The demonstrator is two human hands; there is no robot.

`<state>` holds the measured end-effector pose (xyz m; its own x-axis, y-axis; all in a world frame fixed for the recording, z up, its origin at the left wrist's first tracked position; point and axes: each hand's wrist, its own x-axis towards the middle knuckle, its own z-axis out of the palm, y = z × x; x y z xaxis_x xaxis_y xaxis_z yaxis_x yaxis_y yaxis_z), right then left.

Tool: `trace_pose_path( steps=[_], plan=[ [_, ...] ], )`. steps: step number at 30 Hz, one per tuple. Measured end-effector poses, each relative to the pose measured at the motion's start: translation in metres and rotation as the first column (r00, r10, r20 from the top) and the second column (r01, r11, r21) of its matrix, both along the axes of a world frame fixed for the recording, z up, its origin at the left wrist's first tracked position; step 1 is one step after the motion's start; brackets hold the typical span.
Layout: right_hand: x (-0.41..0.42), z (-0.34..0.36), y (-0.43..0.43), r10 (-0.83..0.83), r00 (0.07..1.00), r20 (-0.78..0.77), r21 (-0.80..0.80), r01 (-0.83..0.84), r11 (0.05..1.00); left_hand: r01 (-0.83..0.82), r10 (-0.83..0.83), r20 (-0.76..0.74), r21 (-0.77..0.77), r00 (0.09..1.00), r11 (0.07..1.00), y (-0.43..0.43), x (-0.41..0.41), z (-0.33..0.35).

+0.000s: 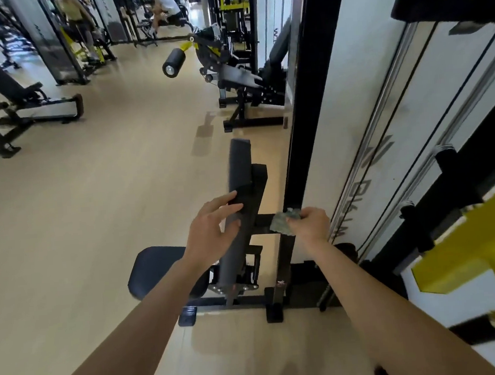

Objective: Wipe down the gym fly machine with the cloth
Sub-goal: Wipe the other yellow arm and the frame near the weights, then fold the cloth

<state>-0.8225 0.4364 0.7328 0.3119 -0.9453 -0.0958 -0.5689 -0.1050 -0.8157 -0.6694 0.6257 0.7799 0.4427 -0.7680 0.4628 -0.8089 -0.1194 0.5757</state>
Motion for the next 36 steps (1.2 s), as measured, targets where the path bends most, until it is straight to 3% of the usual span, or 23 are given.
trace_pose_path(
  steps=[3,5,7,12,15,17,20,23,27,31,36],
  plan=[
    [-0.008,-0.01,0.056,0.064,0.995,0.071,0.081,-0.07,0.994,0.037,-0.038,-0.136,-0.009,0.99,0.999,0.037,0.004,-0.01],
    [-0.01,-0.013,0.098,0.142,0.976,0.162,0.15,-0.167,0.974,0.006,-0.005,-0.322,0.002,0.947,1.0,0.065,0.002,-0.021],
    [-0.005,-0.016,0.14,0.257,0.943,0.213,0.139,-0.289,0.947,-0.022,0.061,-0.542,0.079,0.838,0.997,0.095,0.004,-0.035],
    [0.032,-0.025,0.216,0.549,0.805,0.224,0.169,-0.587,0.792,0.046,0.083,-0.854,0.124,0.513,0.991,0.17,0.016,-0.062],
    [0.058,-0.03,0.242,0.651,0.736,0.187,0.105,-0.674,0.732,0.028,0.143,-0.876,0.176,0.462,0.984,0.208,0.027,-0.074],
    [0.077,-0.033,0.262,0.624,0.754,0.204,0.083,-0.649,0.757,-0.014,0.177,-0.864,0.193,0.471,0.981,0.233,0.04,-0.08],
    [0.107,-0.042,0.29,0.499,0.82,0.282,0.205,-0.559,0.803,-0.098,0.252,-0.844,0.234,0.474,0.967,0.265,0.061,-0.089],
    [0.139,-0.047,0.309,0.486,0.821,0.299,0.237,-0.557,0.796,-0.19,0.297,-0.832,0.233,0.469,0.954,0.288,0.082,-0.094],
    [0.182,-0.05,0.33,0.517,0.793,0.321,0.306,-0.604,0.736,-0.316,0.359,-0.814,0.229,0.457,0.921,0.309,0.114,-0.1],
    [0.228,-0.053,0.346,0.632,0.698,0.337,0.405,-0.713,0.573,-0.326,0.355,-0.828,0.223,0.433,0.918,0.322,0.159,-0.103],
    [0.293,-0.059,0.363,0.736,0.647,0.197,0.359,-0.747,0.56,-0.306,0.283,-0.866,0.161,0.412,0.938,0.34,0.219,-0.101]
  ],
)
